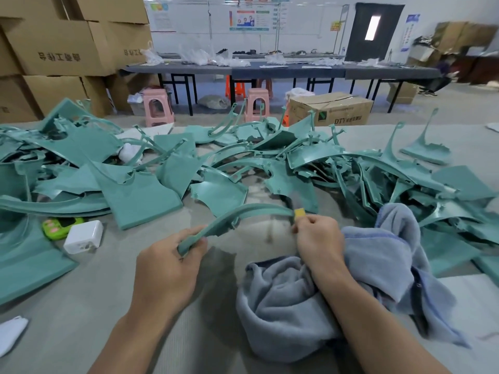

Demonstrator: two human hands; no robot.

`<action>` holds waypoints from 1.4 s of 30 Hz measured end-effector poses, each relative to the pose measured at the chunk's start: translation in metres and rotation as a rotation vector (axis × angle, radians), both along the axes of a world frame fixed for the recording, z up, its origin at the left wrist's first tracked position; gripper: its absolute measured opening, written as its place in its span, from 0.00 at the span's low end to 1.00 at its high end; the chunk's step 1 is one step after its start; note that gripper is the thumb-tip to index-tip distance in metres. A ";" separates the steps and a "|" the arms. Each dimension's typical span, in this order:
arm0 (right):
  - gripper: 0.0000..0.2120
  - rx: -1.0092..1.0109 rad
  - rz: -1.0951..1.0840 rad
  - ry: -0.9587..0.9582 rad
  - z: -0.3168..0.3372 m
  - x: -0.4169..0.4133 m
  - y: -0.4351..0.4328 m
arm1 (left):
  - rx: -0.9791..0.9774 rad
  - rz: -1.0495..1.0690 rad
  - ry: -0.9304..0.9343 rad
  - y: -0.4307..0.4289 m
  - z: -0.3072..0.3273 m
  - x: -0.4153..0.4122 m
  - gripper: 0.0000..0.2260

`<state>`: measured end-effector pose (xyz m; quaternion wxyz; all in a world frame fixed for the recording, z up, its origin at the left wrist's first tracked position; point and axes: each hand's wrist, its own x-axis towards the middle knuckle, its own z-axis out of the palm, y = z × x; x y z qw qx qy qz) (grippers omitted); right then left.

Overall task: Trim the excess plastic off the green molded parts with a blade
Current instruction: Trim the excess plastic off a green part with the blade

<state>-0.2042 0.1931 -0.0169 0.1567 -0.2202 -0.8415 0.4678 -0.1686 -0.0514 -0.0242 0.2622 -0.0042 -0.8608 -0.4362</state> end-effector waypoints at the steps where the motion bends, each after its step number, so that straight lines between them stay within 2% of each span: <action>1: 0.17 -0.088 -0.049 0.041 0.001 0.002 0.003 | 0.064 0.016 0.018 0.000 0.002 0.000 0.02; 3: 0.16 -0.195 -0.076 0.231 0.003 0.006 0.001 | 0.192 0.034 0.020 -0.001 0.005 -0.002 0.07; 6: 0.15 -0.082 0.121 0.442 0.006 0.019 -0.011 | 0.355 0.032 -0.108 -0.002 0.006 -0.008 0.03; 10: 0.17 0.211 0.458 0.384 0.006 0.024 -0.021 | 0.652 -0.047 -0.392 -0.007 0.003 -0.013 0.03; 14: 0.18 0.377 0.529 0.302 0.004 0.018 -0.021 | 0.796 -0.130 -0.469 -0.010 0.011 -0.010 0.04; 17: 0.17 0.492 0.377 0.215 0.003 0.014 -0.023 | 0.846 -0.188 -0.513 -0.007 0.013 -0.008 0.05; 19: 0.17 0.449 0.156 0.234 0.004 0.014 -0.018 | 0.848 -0.203 -0.521 -0.005 0.012 -0.010 0.06; 21: 0.18 0.348 0.031 0.293 0.006 0.013 -0.008 | 0.832 -0.213 -0.524 -0.004 0.012 -0.011 0.07; 22: 0.17 0.315 0.042 0.319 0.007 0.013 -0.004 | 0.834 -0.216 -0.524 -0.003 0.012 -0.011 0.07; 24: 0.17 0.314 0.196 0.355 0.009 0.017 -0.005 | 0.843 -0.225 -0.528 0.000 0.011 -0.011 0.07; 26: 0.16 0.404 0.412 0.308 0.008 0.021 -0.015 | 0.855 -0.236 -0.533 0.001 0.011 -0.012 0.07; 27: 0.16 0.467 0.444 0.278 0.006 0.021 -0.018 | 0.862 -0.242 -0.536 0.001 0.012 -0.012 0.07; 28: 0.16 0.503 0.383 0.251 0.006 0.019 -0.017 | 0.864 -0.246 -0.537 0.000 0.012 -0.011 0.08; 30: 0.17 0.454 0.109 0.218 0.012 0.013 -0.006 | 0.843 -0.243 -0.531 -0.001 0.012 -0.011 0.08; 32: 0.18 0.380 -0.040 0.280 0.015 0.014 0.007 | 0.813 -0.227 -0.517 0.000 0.011 -0.010 0.08; 34: 0.17 0.348 0.140 0.369 0.013 0.020 0.006 | 0.805 -0.213 -0.511 0.001 0.011 -0.010 0.08; 36: 0.16 0.430 0.419 0.323 0.009 0.025 -0.008 | 0.819 -0.221 -0.522 0.001 0.012 -0.010 0.08; 37: 0.16 0.487 0.475 0.279 0.004 0.025 -0.012 | 0.835 -0.233 -0.531 0.000 0.013 -0.009 0.08; 39: 0.18 0.517 0.310 0.227 0.004 0.016 -0.009 | 0.855 -0.241 -0.545 -0.002 0.014 -0.009 0.07; 41: 0.20 0.423 0.031 0.218 0.010 0.010 0.003 | 0.828 -0.211 -0.539 -0.003 0.013 -0.010 0.06; 42: 0.20 0.383 -0.031 0.243 0.010 0.011 0.009 | 0.808 -0.190 -0.529 -0.003 0.013 -0.010 0.05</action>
